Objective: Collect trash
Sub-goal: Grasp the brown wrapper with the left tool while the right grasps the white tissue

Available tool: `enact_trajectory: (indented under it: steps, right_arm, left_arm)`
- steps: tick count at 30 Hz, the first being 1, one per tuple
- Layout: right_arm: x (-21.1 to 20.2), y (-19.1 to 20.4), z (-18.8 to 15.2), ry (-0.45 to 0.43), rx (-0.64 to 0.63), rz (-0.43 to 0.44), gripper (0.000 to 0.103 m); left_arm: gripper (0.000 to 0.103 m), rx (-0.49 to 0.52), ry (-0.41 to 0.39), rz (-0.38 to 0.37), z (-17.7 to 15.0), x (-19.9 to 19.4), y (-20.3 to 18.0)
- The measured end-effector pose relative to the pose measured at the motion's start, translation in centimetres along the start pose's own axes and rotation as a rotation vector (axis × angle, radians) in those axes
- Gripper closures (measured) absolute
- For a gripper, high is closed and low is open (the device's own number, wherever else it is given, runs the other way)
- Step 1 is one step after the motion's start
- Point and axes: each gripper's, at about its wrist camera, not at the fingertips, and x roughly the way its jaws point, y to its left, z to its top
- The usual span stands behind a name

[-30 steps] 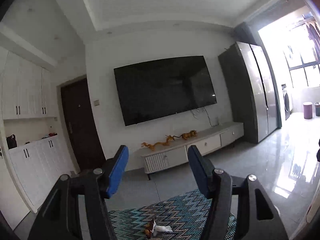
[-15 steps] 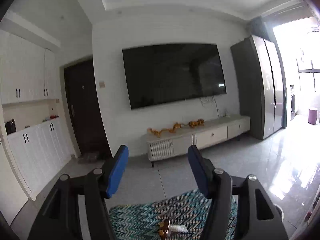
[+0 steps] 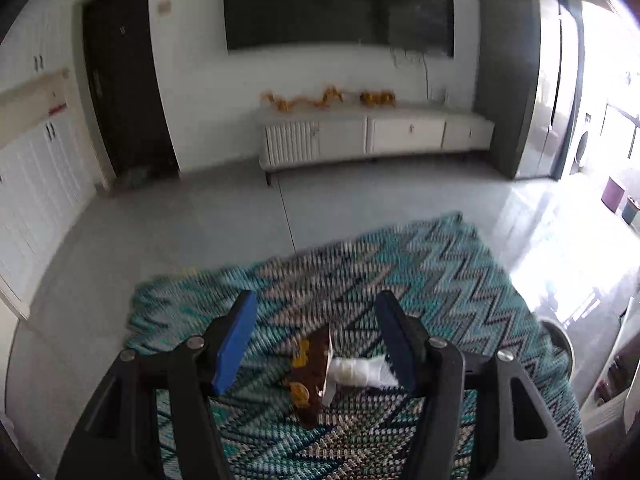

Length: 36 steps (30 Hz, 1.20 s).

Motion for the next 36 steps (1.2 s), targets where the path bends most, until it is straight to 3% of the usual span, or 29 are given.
enact_trajectory:
  steps: [6, 13, 16, 26, 28, 30, 32, 36]
  right_arm:
    - [10.8, -0.8, -2.3, 0.211, -0.096, 0.021, 0.000]
    - [20.4, 1.4, -5.9, 0.384, -0.218, 0.116, 0.011]
    - [23.1, 3.3, -7.4, 0.421, -0.277, 0.146, 0.012]
    - [29.2, 7.4, -10.5, 0.488, -0.411, 0.195, 0.039]
    - [30.0, 7.2, -11.0, 0.501, -0.414, 0.193, 0.054]
    - [30.4, 6.8, -11.2, 0.512, -0.404, 0.183, 0.079]
    - [30.0, 6.2, -11.2, 0.505, -0.385, 0.182, 0.091]
    - [27.4, 5.0, -10.3, 0.478, -0.344, 0.167, 0.095]
  left_arm:
    - [0.043, -0.037, 0.176, -0.045, -3.3, 8.2, 1.7]
    - [0.044, -0.166, 0.202, -0.092, -5.2, 11.2, 6.4]
    - [0.052, -0.220, 0.184, -0.117, -5.8, 11.5, 8.1]
    - [0.064, -0.221, 0.110, -0.138, -7.3, 10.6, 8.9]
    - [0.067, -0.219, 0.105, -0.137, -7.4, 10.4, 8.9]
    - [0.072, -0.214, 0.101, -0.132, -7.4, 10.5, 8.2]
    - [0.077, -0.207, 0.092, -0.133, -7.4, 10.2, 7.9]
    - [0.080, -0.193, 0.070, -0.127, -7.3, 9.6, 6.6]
